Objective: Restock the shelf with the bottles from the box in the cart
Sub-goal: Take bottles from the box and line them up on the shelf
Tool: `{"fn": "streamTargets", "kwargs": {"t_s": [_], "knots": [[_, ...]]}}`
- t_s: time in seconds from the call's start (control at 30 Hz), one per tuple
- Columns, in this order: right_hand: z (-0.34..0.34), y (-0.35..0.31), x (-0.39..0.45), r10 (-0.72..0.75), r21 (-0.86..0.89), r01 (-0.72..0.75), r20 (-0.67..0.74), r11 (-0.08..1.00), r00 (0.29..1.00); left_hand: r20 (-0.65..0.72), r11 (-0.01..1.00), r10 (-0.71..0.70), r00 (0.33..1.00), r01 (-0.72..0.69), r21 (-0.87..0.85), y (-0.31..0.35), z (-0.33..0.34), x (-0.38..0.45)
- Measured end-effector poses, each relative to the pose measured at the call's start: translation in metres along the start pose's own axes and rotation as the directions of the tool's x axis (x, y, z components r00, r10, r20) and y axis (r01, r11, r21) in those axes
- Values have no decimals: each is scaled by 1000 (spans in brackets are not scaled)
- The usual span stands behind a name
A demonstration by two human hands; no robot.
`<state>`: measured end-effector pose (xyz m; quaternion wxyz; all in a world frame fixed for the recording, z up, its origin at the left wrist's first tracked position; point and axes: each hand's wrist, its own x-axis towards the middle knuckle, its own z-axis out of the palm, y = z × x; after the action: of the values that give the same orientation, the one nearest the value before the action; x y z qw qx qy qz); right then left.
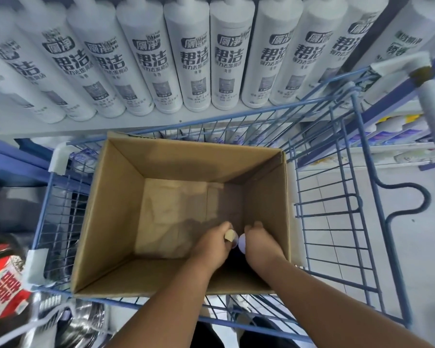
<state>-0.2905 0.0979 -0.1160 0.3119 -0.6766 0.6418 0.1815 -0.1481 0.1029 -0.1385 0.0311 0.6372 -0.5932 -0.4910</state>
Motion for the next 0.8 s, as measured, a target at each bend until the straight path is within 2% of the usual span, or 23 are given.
{"fn": "streamTargets", "kwargs": {"t_s": [0.17, 0.3, 0.43, 0.63, 0.8], "knots": [[-6, -5, -12, -53, -15, 54, 21, 998, 998, 1, 999, 13, 1000, -13, -31, -2, -7, -10], [-29, -11, -20, -122, -37, 124, 43, 992, 992, -66, 999, 7, 998, -10, -46, -1, -26, -27], [-81, -20, -40, -187, -3, 187, -54, 982, 981, -163, 1000, 18, 987, -21, -22, 15, -62, -56], [-154, -50, -81, -376, -16, 381, -202, 924, 904, -336, 995, 11, 942, -44, -90, 48, -128, -97], [-226, -79, -119, -474, -13, 503, -357, 864, 805, -525, 981, 88, 846, -165, -101, 91, -193, -142]]}}
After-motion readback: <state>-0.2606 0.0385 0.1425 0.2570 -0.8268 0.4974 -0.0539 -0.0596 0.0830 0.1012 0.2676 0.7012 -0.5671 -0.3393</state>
